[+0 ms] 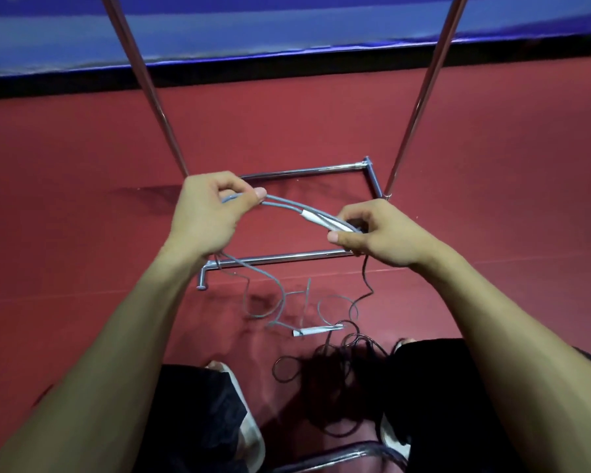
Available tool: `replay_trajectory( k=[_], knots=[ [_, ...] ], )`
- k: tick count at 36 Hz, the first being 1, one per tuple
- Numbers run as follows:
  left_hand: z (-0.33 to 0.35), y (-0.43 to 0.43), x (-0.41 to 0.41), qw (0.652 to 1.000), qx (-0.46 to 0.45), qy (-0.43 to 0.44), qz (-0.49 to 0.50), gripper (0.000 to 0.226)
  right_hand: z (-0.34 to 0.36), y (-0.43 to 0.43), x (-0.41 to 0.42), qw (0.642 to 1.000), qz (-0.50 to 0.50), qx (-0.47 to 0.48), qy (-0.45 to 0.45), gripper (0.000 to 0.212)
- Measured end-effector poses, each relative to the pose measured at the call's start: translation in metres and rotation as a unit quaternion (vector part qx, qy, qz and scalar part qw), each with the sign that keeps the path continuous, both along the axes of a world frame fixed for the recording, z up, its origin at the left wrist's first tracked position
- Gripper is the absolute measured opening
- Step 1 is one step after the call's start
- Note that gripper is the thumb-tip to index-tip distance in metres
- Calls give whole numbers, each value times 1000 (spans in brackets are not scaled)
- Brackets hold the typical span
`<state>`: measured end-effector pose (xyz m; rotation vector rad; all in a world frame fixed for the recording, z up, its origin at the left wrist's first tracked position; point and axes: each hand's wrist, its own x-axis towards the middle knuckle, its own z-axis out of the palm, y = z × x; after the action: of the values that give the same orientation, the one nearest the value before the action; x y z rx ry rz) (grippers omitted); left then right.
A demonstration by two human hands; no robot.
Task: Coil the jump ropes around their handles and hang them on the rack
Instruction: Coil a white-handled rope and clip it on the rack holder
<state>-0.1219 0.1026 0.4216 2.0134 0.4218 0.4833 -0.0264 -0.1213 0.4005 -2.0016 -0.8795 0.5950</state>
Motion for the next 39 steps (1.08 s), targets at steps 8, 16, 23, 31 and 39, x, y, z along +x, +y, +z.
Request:
replay_trajectory(
  k=[8, 16, 23, 31, 39],
  knots=[
    [-5, 19, 3, 997, -32, -5, 67, 31, 0, -1, -1, 1000, 0, -14, 8, 15],
    [-4, 40, 7, 987, -93, -59, 121, 30, 13, -12, 6, 980, -57, 140, 129, 17],
    [-11, 16, 8, 993, -91, 67, -38, 26, 8, 4, -4, 939, -121, 255, 199, 16],
    [-1, -10, 8, 973, -188, 28, -131, 30, -7, 14, -2, 979, -138, 117, 95, 19],
    [10, -19, 12, 944, -308, 29, -117, 35, -3, 30, -7, 857, -358, 241, 282, 40]
  ],
)
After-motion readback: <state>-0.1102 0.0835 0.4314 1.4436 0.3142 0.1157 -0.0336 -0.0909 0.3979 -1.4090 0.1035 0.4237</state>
